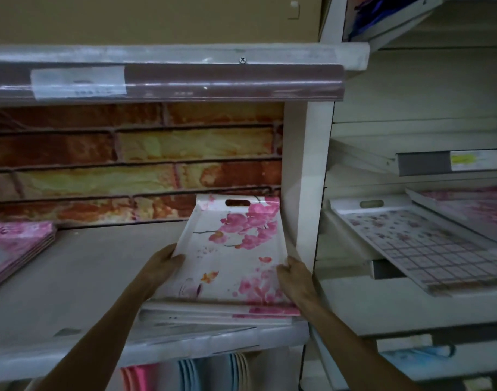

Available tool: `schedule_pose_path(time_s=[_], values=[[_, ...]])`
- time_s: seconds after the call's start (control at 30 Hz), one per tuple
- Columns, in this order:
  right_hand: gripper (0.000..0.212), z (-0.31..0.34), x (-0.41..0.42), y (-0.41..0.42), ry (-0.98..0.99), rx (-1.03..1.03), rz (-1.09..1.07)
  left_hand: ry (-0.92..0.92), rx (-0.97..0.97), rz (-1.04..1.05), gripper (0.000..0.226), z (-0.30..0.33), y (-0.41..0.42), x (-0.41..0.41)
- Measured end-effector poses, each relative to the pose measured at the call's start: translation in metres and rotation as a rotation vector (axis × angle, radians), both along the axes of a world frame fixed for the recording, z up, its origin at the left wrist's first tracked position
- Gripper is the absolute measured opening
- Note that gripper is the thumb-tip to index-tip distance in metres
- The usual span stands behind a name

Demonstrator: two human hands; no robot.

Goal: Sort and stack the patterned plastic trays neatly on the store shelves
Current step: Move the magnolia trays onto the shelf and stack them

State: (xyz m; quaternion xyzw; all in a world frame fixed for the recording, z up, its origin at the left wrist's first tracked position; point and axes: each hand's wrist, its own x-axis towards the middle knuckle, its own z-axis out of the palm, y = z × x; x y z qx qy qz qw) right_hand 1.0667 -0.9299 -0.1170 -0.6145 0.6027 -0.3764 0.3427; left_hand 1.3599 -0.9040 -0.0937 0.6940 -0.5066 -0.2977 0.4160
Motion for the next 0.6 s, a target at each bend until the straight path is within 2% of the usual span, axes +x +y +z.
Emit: schedule_pose_path(time_s=[0.13,0.37,0.6], values=[[0.024,-0.012,0.005,-0.005,-0.033,0.023,0.005,-0.064,0.01,-0.005,0.03,-0.014,-0.005,0.006],[0.02,-0.019,0.011,-0.01,0.023,-0.017,0.022,-0.142,0.001,-0.003,0.032,-0.027,-0.01,0.015],[0.012,-0.017,0.005,-0.017,0.098,-0.013,0.061,-0.123,-0.005,0.049,0.033,-0.034,-0.005,0.008]])
